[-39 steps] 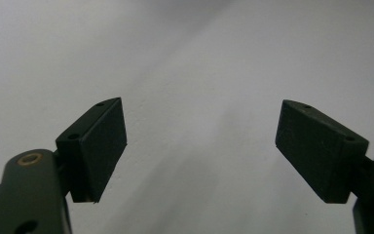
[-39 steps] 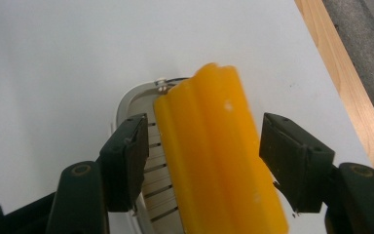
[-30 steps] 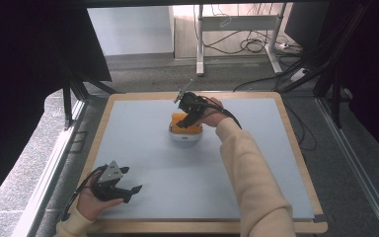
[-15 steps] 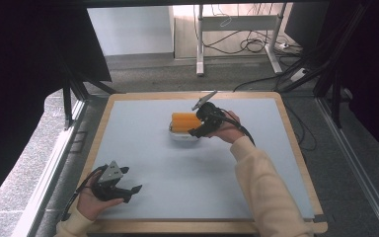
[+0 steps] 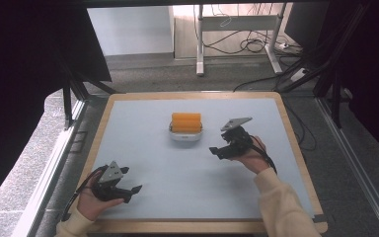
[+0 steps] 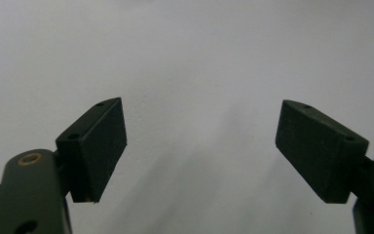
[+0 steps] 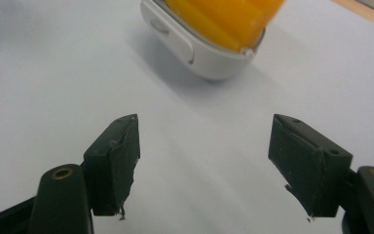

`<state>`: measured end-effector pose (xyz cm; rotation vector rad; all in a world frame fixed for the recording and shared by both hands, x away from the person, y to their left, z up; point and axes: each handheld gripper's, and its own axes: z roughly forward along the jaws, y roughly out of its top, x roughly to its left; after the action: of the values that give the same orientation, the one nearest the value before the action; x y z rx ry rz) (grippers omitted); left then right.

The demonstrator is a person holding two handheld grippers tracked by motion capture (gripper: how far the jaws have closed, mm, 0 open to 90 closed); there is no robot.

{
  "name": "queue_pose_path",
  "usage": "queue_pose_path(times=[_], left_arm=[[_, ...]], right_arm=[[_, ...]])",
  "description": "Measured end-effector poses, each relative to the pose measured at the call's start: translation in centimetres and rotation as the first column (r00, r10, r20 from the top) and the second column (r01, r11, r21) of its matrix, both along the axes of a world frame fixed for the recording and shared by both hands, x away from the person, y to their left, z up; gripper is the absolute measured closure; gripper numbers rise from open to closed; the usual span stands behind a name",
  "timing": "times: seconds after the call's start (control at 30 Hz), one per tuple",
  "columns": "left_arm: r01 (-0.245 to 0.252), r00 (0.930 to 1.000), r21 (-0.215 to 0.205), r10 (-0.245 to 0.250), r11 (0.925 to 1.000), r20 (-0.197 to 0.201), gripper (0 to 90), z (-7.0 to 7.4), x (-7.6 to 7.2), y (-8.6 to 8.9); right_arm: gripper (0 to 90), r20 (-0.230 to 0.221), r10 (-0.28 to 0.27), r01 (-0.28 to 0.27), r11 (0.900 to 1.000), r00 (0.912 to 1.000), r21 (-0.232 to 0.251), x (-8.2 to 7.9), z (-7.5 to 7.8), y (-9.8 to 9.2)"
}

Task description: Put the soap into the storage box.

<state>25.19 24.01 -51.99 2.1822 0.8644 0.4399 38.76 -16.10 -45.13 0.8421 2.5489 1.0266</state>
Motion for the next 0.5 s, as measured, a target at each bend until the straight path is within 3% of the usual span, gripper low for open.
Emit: queue_pose_path(times=[0.17,0.33,0.5], left_arm=[[-0.003,1.0000,0.003,0.003,1.0000,-0.002,19.0,-0.1,0.1,0.1],[-0.012,0.9999,-0.004,0.012,0.9999,0.000,19.0,-0.1,0.0,0.0],[-0.014,0.9999,-0.002,0.014,0.9999,0.006,19.0,-0.1,0.0,0.1]], right_arm=[[27.8,0.003,-0.039,0.039,0.998,0.9992,0.039,-2.7,-1.1,-2.6],[28.2,-0.003,-0.031,0.031,0.994,0.9995,0.106,-4.8,-2.5,-4.4],[28.2,-0.001,-0.020,0.020,0.997,0.9998,0.070,-5.8,-3.6,-4.6]])
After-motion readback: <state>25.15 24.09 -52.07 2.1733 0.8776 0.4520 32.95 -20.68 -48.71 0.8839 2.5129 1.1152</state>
